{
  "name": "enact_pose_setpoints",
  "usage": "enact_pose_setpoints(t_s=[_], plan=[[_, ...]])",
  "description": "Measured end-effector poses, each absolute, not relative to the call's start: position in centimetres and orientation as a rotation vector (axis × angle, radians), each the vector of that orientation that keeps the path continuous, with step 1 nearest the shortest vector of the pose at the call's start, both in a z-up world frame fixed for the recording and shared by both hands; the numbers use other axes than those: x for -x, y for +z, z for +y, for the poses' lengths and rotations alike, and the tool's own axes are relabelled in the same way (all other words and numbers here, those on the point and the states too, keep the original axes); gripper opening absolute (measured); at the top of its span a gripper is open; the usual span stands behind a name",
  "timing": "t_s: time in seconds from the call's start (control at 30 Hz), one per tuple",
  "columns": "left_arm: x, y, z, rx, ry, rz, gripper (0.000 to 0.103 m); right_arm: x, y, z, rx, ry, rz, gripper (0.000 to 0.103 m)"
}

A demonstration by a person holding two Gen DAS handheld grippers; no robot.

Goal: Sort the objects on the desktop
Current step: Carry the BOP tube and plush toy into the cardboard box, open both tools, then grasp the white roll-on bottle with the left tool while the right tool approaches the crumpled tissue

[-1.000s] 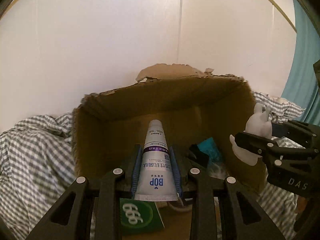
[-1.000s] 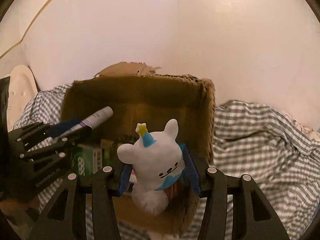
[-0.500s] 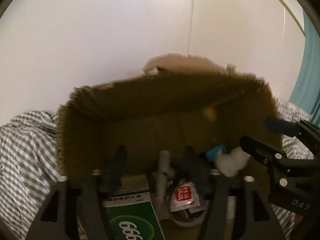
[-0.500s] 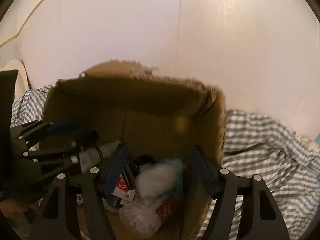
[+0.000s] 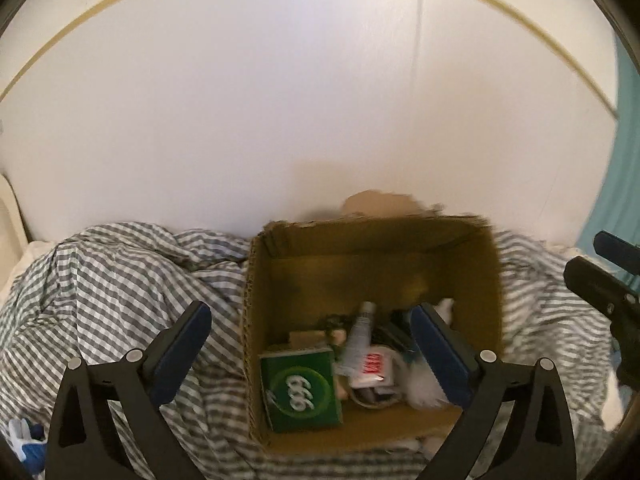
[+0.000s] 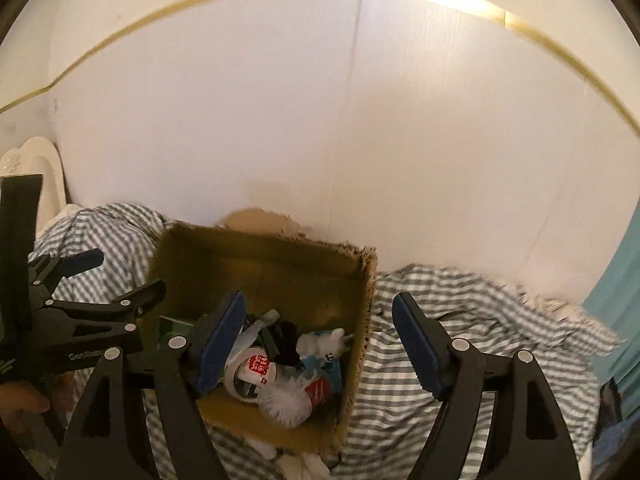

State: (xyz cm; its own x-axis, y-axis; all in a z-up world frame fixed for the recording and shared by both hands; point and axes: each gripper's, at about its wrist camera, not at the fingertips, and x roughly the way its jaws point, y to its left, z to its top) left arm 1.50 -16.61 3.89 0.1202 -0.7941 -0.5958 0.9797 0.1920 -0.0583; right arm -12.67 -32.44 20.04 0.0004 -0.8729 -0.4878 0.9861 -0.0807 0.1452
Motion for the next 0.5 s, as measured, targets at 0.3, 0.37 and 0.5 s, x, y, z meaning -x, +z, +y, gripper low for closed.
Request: enact_pose_setpoints(t_s=[0.3, 0.37, 0.5], plan=[[2.1, 6.0, -11.5, -0.442, -1.406, 0.53, 0.103, 9.6, 23.0, -23.3, -0.405, -1.591, 0.328, 0.103], [2.8, 4.6, -10.9, -0.458, -1.409, 0.562, 0.103, 9.9, 21.1, -22.6, -0.46, -1.538, 0.348, 0.103], [4.6, 0.3, -9.7, -0.492, -1.382, 0.614, 0.103, 10.8, 16.1, -22.3, -0.536, -1.474, 0.446, 0.103]])
